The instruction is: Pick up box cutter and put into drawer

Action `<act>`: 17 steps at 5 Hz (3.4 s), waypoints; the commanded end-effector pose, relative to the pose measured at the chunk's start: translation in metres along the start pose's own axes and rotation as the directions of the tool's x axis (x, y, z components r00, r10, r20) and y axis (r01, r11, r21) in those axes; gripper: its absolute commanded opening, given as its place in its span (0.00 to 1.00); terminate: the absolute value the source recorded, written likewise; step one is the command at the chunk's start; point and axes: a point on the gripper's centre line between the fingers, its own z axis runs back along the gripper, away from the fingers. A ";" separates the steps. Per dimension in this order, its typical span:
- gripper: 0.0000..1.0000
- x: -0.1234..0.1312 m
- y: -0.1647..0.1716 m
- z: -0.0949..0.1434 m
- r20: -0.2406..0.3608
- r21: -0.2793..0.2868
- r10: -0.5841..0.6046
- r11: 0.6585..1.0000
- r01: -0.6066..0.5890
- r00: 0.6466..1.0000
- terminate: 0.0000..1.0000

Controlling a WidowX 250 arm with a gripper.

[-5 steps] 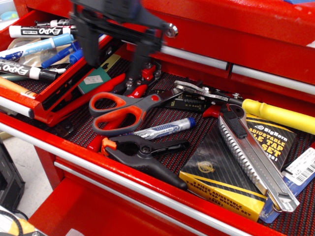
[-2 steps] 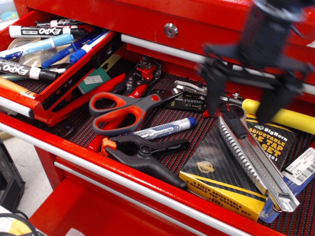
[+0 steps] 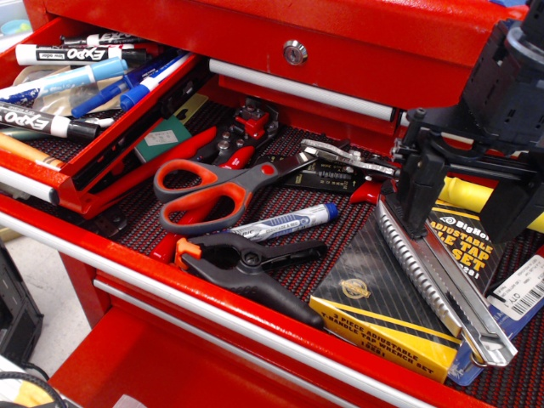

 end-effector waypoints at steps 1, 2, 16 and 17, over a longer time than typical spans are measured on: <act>1.00 0.026 0.005 0.005 0.116 -0.085 0.050 0.996 -0.041 0.992 0.00; 1.00 0.031 0.005 -0.002 0.175 -0.102 0.102 0.991 -0.085 0.979 0.00; 0.00 0.147 0.223 0.016 0.329 -0.003 0.186 0.981 -0.196 0.926 0.00; 0.00 0.162 0.247 0.010 0.399 0.051 0.107 0.989 -0.138 0.911 0.00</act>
